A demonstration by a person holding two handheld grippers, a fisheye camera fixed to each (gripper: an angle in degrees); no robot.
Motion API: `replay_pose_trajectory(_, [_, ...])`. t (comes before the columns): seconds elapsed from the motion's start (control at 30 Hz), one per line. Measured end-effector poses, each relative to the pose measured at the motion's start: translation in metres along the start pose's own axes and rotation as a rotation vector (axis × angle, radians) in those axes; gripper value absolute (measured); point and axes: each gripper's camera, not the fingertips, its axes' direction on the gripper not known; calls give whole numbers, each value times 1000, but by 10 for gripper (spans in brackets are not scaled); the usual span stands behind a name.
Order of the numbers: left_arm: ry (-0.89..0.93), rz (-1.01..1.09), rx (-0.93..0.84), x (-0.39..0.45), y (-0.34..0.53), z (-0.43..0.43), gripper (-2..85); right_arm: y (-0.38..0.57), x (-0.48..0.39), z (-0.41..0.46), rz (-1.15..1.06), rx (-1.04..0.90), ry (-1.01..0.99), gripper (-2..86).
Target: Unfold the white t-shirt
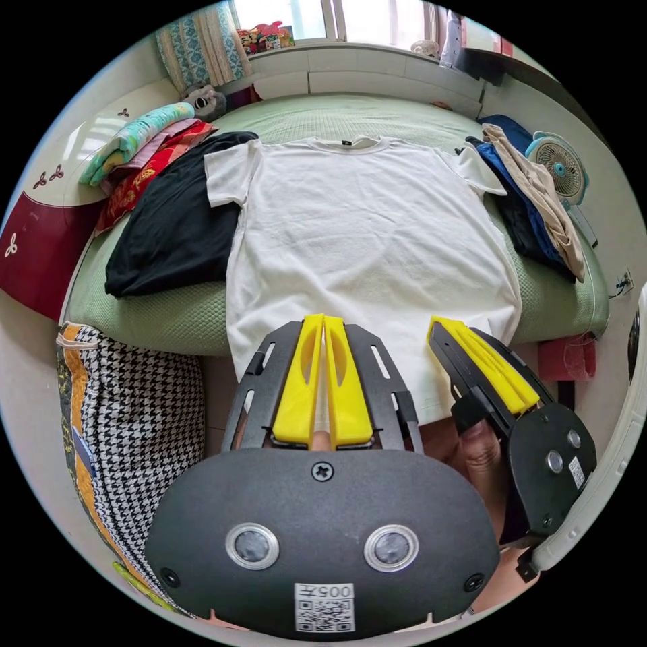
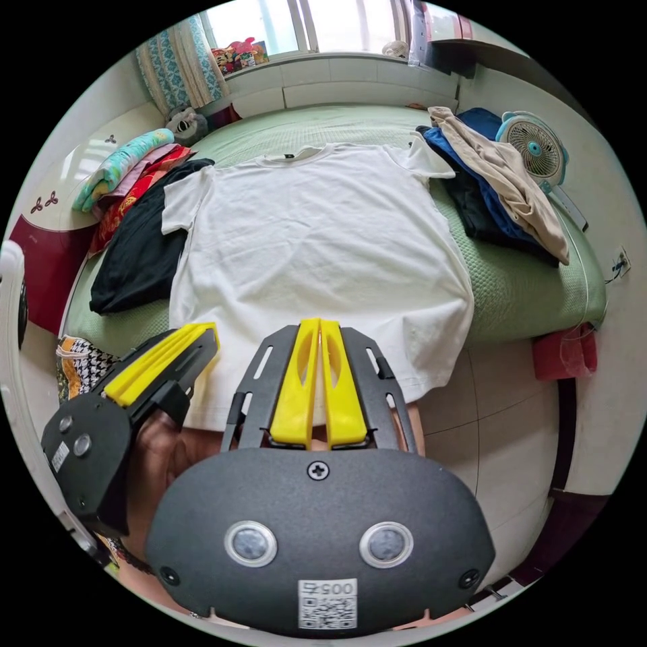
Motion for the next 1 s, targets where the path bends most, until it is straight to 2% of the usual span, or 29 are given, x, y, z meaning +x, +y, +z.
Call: replay_pose_trajectory(1.0, [13,-2,-21,27,14,0,-7,22,15,-16,-6,-2,23,-12])
